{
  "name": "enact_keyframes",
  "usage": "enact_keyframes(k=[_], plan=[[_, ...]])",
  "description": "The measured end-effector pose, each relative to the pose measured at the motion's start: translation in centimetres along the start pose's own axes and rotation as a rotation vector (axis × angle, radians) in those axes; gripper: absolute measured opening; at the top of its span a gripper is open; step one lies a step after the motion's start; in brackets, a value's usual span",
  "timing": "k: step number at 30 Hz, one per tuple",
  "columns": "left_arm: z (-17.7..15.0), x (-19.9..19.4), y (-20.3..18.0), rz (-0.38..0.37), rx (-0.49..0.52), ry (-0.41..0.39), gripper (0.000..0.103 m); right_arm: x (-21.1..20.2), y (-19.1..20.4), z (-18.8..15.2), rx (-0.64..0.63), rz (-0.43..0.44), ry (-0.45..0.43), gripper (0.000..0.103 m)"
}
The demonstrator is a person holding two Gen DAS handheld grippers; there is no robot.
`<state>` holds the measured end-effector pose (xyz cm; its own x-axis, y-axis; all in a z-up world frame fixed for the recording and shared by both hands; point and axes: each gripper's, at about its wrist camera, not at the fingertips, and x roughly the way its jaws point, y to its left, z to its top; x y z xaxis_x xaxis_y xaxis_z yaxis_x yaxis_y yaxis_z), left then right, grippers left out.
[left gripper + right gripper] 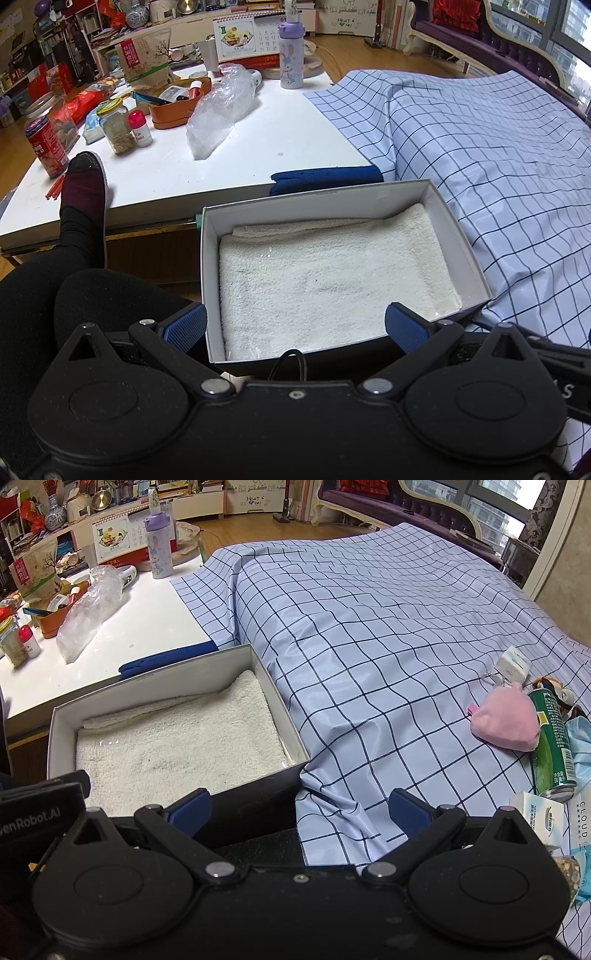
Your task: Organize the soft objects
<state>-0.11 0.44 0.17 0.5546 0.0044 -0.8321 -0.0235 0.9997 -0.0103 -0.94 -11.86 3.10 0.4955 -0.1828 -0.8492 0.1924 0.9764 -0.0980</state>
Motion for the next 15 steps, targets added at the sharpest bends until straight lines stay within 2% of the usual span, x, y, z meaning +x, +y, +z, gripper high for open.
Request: enact_keyframes(k=[8,15], plan=[[0.0,-1.3,-0.1,-0.036,0.008,-0.08,0.099,-0.1,-0.8,-0.2,0.005,-0.008,-0.015,0.102],[-0.1,-2.1,-0.8,-0.077,0.058,-0.139,0.098,-1.1,-6.1,0.4,0.097,-0.046,-0.064,0.101]])
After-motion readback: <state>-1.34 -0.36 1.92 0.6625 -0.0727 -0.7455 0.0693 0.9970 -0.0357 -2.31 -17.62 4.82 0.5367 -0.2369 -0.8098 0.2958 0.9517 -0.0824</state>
